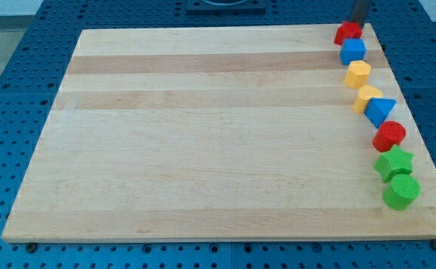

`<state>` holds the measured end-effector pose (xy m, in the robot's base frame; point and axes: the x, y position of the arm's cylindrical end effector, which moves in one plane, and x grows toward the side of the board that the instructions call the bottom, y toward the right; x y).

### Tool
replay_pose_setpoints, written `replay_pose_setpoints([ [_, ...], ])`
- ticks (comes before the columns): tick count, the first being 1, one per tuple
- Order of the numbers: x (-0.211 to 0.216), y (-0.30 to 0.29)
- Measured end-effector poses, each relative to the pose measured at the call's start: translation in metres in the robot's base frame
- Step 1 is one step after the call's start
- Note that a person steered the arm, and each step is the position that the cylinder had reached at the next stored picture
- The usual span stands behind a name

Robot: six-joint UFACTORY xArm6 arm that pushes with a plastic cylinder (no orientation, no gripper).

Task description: Separate the red star and blue cube

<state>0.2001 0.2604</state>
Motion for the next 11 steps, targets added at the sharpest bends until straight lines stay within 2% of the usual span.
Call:
replay_pose_setpoints([
  [1, 0.001, -0.006],
  [2, 0.033, -0.047],
  [4, 0.216, -0.206],
  [5, 0.235, -0.222],
  [6, 0.196, -0.22],
  [7, 0.111, -0.191],
  [8, 0.049, -0.134],
  [9, 0.065, -0.03],
  [11, 0.069, -0.014],
])
